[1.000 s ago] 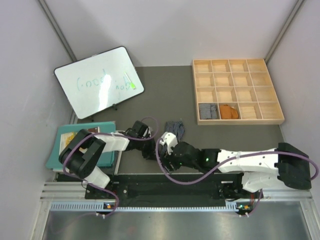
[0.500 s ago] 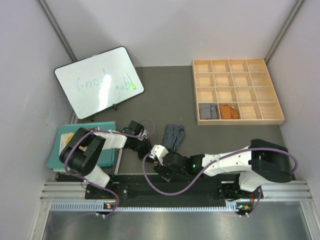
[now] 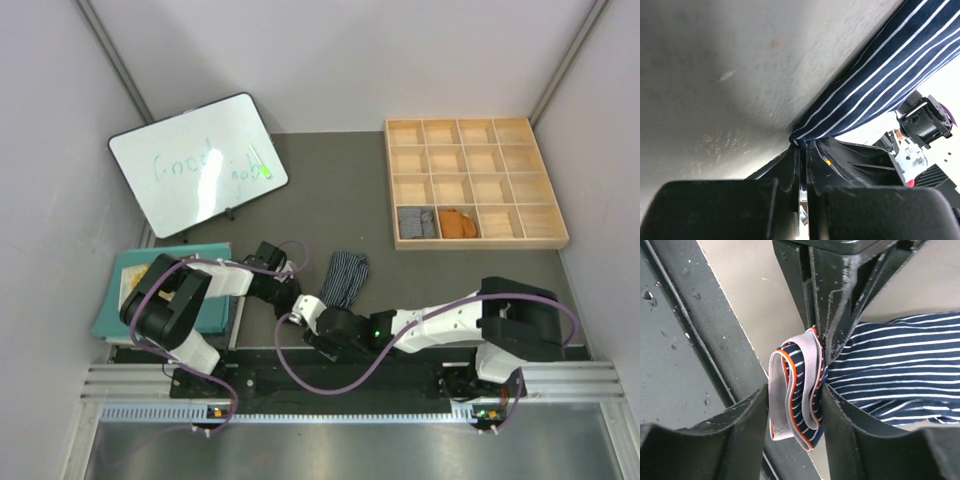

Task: Roll the underwear
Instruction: Roll the underwear to the center of the board.

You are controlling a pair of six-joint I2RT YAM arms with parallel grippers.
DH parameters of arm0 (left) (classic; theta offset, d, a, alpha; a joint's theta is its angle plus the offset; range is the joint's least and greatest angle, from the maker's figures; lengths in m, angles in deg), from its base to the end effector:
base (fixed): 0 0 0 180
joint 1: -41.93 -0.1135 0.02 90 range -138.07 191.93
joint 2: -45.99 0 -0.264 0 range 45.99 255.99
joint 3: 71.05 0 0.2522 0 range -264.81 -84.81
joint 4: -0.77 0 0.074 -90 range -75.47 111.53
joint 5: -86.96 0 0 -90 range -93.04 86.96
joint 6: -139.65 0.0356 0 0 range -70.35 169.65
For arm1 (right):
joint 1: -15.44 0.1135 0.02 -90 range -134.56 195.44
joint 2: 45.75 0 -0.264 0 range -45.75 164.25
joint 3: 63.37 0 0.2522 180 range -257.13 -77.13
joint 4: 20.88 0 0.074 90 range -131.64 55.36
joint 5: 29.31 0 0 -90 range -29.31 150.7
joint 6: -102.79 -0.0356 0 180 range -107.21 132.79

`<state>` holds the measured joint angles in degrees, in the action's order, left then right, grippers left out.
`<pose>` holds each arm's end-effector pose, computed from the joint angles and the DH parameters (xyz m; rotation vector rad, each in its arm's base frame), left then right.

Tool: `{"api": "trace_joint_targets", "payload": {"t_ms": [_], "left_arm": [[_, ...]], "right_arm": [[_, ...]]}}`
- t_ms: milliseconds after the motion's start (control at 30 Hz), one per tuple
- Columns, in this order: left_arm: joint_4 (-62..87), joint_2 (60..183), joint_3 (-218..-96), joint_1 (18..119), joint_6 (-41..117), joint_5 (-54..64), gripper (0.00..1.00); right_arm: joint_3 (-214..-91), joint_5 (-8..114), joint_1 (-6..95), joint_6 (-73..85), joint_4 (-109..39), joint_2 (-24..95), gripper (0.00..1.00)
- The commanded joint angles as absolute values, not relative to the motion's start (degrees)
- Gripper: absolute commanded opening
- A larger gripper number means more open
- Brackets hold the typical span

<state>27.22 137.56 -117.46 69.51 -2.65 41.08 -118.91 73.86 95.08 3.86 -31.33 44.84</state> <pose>0.1981 -0.1315 0.1041 0.3999 -2.6422 1.1056 0.0629 0.2989 0.1551 -1.2905 2.0139 0.4850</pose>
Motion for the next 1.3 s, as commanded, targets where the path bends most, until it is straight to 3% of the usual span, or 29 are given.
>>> {"api": "trace_joint_targets", "payload": {"t_ms": [0, 67, 233, 300, 467, 633, 833, 1267], "left_arm": [[27.63, 137.66, -118.83, 69.01, -1.77, 43.19, 0.00], [27.63, 137.57, -118.92, 69.00, -1.68, 43.11, 0.00], [25.26, 136.00, -117.69, 68.74, -2.38, 43.64, 0.03], [23.24, 134.51, -116.11, 68.48, -4.14, 43.63, 0.12], [22.44, 127.13, -115.75, 67.60, -3.17, 37.06, 0.58], [19.98, 116.41, -111.63, 67.33, -5.37, 26.78, 0.76], [6.20, 104.89, -103.02, 67.69, -5.55, 17.01, 0.71], [-15.78, 106.46, -95.90, 68.30, 0.16, 22.45, 0.59]], "right_arm": [[-121.60, 72.91, 96.04, 4.44, -29.72, 46.62, 0.41], [-121.69, 73.00, 96.04, 4.18, -29.55, 47.32, 0.37], [-121.60, 72.65, 95.52, 3.12, -29.55, 47.24, 0.11], [-121.52, 69.25, 94.55, 2.33, -29.72, 46.54, 0.01], [-121.25, 57.65, 88.14, 0.57, -29.63, 44.69, 0.00], [-121.96, 42.61, 81.29, -2.41, -29.55, 45.30, 0.00], [-125.46, 28.10, 72.93, -4.79, -29.19, 49.96, 0.00], [-133.46, 17.37, 62.47, -6.20, -36.83, 57.78, 0.00]]}}
